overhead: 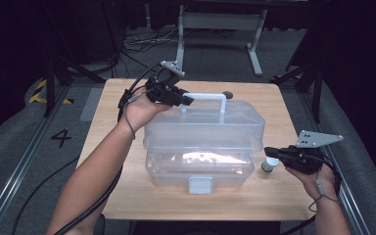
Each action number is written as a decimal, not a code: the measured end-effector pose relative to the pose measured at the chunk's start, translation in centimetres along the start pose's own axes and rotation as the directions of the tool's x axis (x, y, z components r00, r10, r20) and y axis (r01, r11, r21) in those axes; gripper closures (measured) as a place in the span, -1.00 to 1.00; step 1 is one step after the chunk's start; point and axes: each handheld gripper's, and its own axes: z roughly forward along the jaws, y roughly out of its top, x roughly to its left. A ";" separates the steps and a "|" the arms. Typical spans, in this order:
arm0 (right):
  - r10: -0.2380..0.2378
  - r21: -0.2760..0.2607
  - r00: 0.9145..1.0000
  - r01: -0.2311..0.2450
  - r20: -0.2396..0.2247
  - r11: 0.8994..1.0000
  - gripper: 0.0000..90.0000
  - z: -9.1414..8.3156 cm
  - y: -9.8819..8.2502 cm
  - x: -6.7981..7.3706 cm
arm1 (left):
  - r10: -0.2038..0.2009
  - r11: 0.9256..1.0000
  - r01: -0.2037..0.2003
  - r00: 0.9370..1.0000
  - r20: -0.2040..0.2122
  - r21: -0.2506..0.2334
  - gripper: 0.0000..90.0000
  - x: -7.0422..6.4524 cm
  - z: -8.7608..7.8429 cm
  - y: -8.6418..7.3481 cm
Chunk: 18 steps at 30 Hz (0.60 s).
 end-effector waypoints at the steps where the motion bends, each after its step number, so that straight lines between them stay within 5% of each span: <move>1: -0.002 -0.002 1.000 0.002 -0.010 1.000 1.00 0.1 0.1 0.1 | -0.002 1.000 0.002 1.000 0.002 -0.003 0.54 0.0 0.0 0.0; 18: 0.001 -0.038 0.996 -0.005 -0.095 0.999 0.99 1.7 0.5 0.9 | -0.007 1.000 0.007 1.000 0.013 -0.004 0.54 0.1 0.0 -0.1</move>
